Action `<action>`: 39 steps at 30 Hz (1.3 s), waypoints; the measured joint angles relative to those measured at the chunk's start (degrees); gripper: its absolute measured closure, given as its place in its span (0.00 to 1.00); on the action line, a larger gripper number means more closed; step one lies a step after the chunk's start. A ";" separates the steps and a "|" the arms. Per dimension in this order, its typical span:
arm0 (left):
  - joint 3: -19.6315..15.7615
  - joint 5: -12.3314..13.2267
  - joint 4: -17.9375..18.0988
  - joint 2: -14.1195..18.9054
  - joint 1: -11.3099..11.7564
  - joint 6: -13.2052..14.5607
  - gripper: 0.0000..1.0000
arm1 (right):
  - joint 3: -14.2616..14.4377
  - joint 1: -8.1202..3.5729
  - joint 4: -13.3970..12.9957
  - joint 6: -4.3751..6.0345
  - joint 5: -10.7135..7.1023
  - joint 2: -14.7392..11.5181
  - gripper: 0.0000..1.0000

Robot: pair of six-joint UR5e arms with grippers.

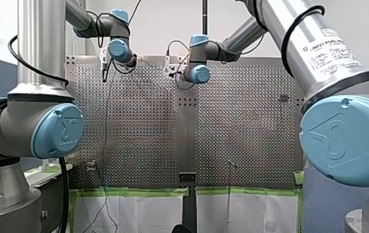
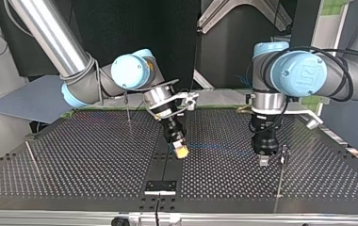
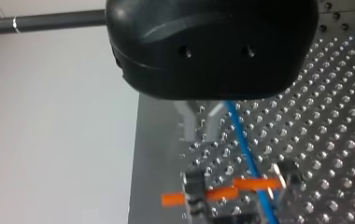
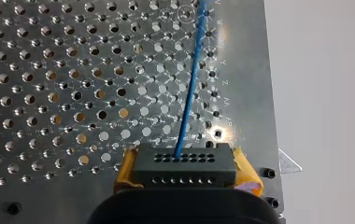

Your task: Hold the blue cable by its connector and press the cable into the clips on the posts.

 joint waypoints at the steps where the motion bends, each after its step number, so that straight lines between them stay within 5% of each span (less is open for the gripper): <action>1: -0.01 -0.04 -0.02 0.00 -0.05 0.12 1.00 | 0.00 0.01 0.03 0.00 0.00 0.00 1.00; 20: -2.20 -1.36 1.59 -0.13 -0.72 0.44 1.00 | 0.64 -0.34 1.72 -0.69 0.87 0.04 1.00; 39: -5.60 -3.30 3.15 -4.58 -5.22 1.48 1.00 | 9.11 -1.31 0.30 -2.98 5.69 0.22 1.00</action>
